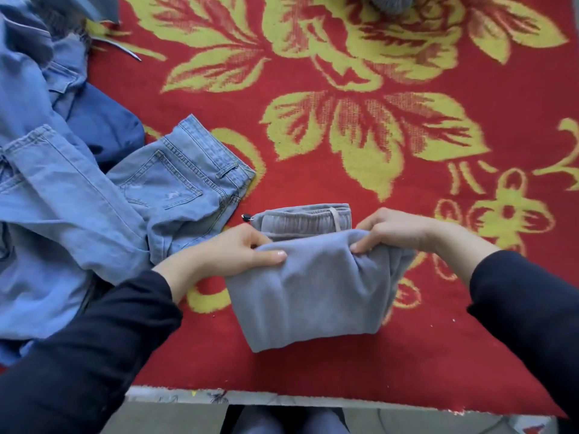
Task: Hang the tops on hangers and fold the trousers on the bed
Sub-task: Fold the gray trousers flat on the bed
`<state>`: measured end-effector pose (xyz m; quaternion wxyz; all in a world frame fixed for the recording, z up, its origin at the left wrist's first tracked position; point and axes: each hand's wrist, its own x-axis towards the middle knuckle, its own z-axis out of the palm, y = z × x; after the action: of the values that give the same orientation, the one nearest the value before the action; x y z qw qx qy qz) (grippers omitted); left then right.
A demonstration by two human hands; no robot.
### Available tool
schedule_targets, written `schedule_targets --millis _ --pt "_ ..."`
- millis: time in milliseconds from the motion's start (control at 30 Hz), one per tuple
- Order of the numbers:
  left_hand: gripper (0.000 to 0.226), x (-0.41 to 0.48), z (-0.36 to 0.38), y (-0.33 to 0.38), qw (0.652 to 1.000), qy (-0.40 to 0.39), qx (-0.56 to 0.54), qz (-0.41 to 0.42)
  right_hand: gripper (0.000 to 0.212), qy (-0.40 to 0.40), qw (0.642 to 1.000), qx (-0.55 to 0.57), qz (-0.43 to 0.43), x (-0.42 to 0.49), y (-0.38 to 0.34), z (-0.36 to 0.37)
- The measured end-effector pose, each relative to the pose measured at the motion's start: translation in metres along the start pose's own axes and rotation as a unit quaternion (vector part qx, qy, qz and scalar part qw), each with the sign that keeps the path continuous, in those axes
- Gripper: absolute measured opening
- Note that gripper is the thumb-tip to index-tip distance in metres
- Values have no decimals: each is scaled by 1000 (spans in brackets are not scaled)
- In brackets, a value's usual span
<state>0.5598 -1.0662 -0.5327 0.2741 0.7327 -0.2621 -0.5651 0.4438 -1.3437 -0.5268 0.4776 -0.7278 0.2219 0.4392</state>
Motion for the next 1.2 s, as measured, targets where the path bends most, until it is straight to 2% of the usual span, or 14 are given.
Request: schedule_targets --millis 67,167,233,333,400,433,500,567,633,733,867,967,1067,1200 --pt "48 14 -13 4 996 54 68 25 12 64 997 -48 -21 10 -6 -7" --pt "46 34 -14 2 969 175 169 31 23 187 969 -140 -77 29 -5 -2" --pt "44 43 -7 -4 946 252 201 31 22 248 951 -155 -104 38 0 6" --pt "30 52 1 -13 913 320 249 34 12 315 928 -145 -134 47 6 10" --pt "12 55 2 -15 896 367 250 24 17 327 924 -135 -146 51 6 10" --pt "17 57 4 -15 889 385 248 15 25 315 930 -128 -142 53 6 10" --pt "41 57 12 -13 879 400 257 35 57 267 951 -107 -114 54 6 10" --pt "57 55 22 -13 873 376 301 76 84 223 967 -94 -79 56 7 10" --pt "69 56 28 -21 898 293 324 52 96 191 974 -107 -59 61 10 8" --pt "74 67 26 -40 948 196 248 -33 108 159 981 -107 -43 75 13 9" --pt "79 86 13 -51 974 156 160 -35 111 159 985 -66 -29 89 14 12" --pt "83 90 6 -50 971 148 177 -60 101 151 987 -56 -16 89 8 9" --pt "85 91 -1 -41 966 128 210 -85 70 106 994 -6 1 82 1 8" --pt "100 82 -6 -22 961 85 246 -95 38 74 997 -35 -15 62 -4 20"
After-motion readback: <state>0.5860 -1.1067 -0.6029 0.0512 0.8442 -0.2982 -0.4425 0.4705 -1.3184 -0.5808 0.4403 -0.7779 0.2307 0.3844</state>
